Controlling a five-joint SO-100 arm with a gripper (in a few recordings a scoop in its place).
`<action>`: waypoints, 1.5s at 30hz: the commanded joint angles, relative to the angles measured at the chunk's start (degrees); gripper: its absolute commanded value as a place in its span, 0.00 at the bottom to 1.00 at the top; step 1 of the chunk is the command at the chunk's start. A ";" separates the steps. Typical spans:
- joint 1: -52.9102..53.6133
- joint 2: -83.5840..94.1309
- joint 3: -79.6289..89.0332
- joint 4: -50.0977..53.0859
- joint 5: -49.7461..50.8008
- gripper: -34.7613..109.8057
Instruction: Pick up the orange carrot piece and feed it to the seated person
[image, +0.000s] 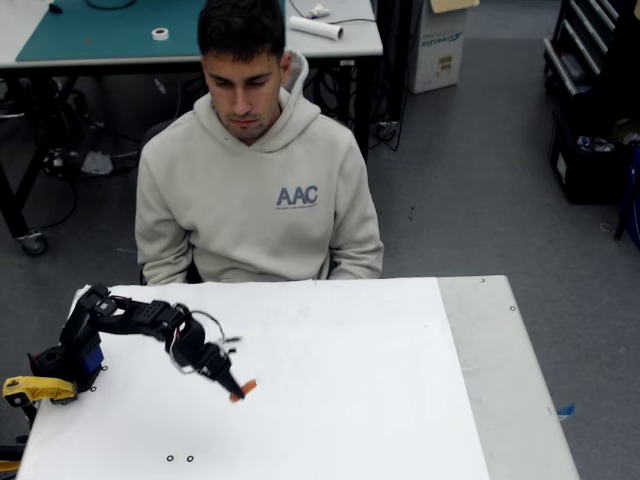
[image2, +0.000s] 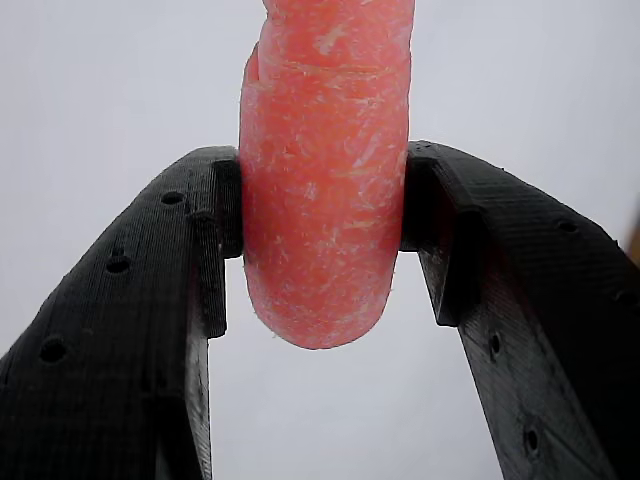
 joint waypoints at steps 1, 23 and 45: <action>-5.19 8.79 -11.51 -0.44 -6.50 0.22; -34.80 -7.29 -49.22 -0.44 -16.96 0.22; -44.65 -13.36 -55.72 -5.89 -10.99 0.22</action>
